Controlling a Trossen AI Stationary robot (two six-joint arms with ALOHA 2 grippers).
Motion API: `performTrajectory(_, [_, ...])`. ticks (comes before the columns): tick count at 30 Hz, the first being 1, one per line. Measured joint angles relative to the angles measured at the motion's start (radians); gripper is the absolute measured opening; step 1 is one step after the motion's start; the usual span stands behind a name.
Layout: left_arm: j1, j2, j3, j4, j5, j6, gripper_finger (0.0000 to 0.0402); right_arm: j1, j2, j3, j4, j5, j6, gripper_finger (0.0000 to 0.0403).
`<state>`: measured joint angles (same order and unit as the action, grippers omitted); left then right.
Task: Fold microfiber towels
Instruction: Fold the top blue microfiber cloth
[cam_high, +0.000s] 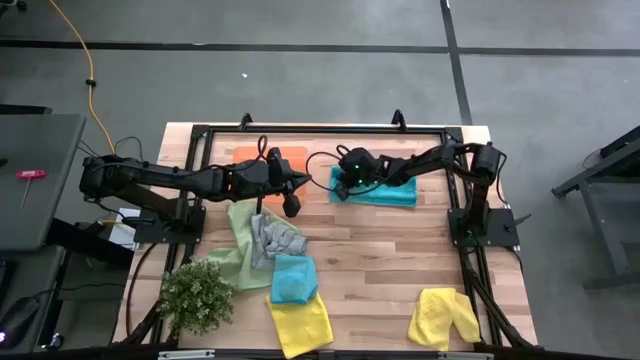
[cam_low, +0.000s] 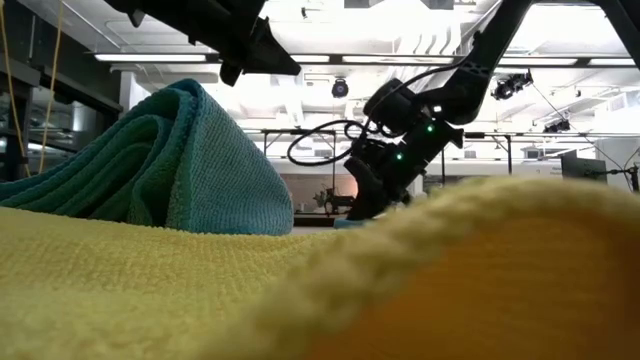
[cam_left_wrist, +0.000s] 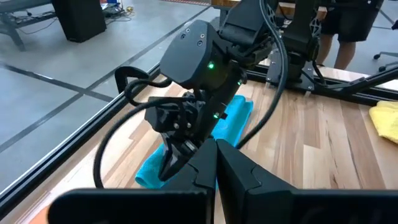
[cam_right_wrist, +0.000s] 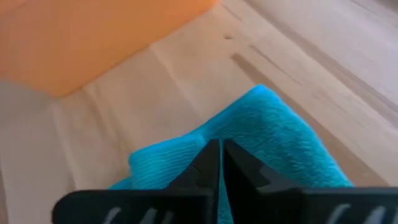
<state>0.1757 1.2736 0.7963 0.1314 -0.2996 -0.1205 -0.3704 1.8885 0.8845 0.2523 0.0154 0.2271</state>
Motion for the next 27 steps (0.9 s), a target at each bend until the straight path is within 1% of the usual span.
performTrajectory(4, [0.000, 0.000, 0.000, 0.000, 0.000, 0.001, 0.0000, 0.018, 0.000, 0.000, 0.000, 0.000, -0.018, 0.0002])
performTrajectory(8, [0.000, 0.000, 0.000, 0.000, 0.000, 0.001, 0.0000, 0.027, 0.000, 0.000, -0.001, -0.004, -0.026, 0.0002])
performTrajectory(17, [0.000, 0.000, 0.000, 0.000, 0.000, 0.001, 0.0000, 0.027, -0.002, -0.001, -0.015, -0.120, -0.026, 0.0002])
performTrajectory(27, [0.000, 0.001, 0.001, -0.001, 0.008, 0.001, 0.0000, 0.046, -0.083, -0.001, -0.160, -0.134, -0.053, 0.0002])
